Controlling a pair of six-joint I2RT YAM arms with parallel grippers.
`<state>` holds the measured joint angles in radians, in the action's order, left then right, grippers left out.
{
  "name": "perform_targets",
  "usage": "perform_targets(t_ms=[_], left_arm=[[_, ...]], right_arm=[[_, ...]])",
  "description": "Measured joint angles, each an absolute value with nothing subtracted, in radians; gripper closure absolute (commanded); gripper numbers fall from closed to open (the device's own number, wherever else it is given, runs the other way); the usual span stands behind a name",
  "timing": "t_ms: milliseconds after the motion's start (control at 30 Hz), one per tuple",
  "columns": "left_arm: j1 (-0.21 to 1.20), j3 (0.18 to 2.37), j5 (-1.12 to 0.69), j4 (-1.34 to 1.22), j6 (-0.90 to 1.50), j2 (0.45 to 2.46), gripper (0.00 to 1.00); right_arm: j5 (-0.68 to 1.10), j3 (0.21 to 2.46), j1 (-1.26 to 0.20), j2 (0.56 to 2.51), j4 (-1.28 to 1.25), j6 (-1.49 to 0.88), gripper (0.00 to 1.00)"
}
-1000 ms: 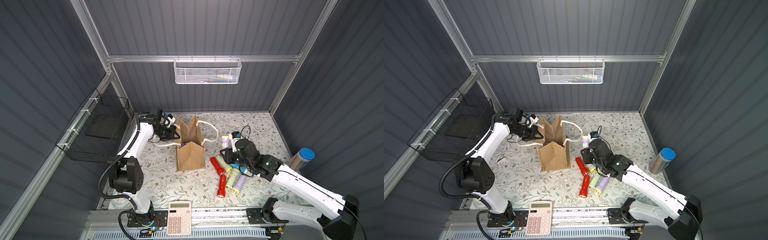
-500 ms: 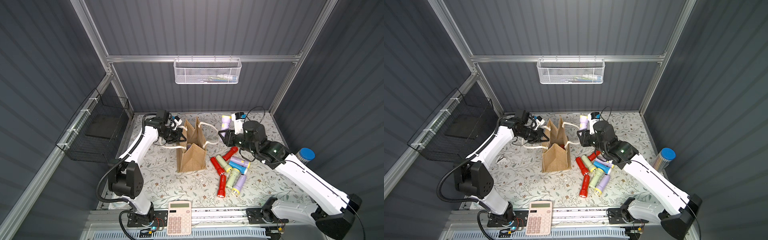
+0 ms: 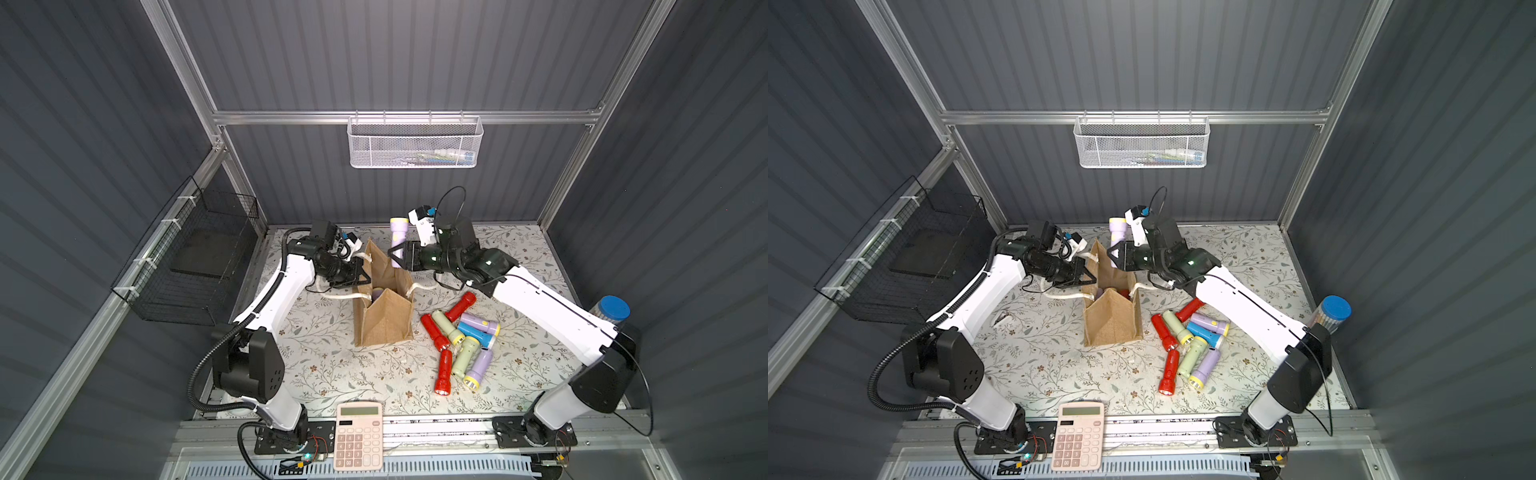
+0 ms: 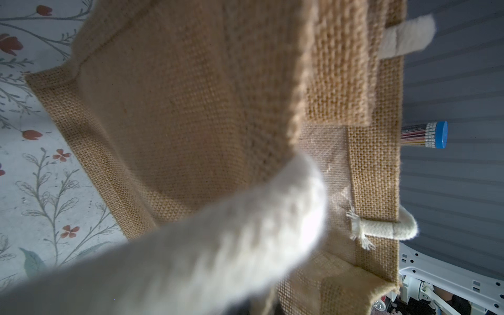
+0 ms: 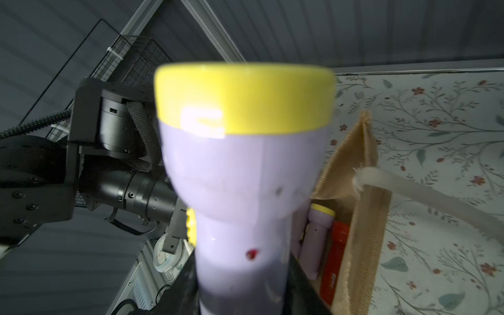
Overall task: Put the flashlights into the tote bags
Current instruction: Place the flashlight in the canvas bag.
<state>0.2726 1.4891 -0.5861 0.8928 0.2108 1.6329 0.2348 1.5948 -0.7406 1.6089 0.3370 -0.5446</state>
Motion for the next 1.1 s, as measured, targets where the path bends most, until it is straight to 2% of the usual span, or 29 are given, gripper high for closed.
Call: perform_targets(t_ms=[467,1100], left_arm=[[0.273,1.507,-0.53,0.893,0.252,1.632,1.0],[0.253,1.538,-0.49,0.925,0.274,1.631,1.0]], right_arm=[[0.37,1.635,-0.774,1.792,0.352,-0.593,0.88],[0.335,1.649,-0.78,1.932,0.49,-0.558,0.92]])
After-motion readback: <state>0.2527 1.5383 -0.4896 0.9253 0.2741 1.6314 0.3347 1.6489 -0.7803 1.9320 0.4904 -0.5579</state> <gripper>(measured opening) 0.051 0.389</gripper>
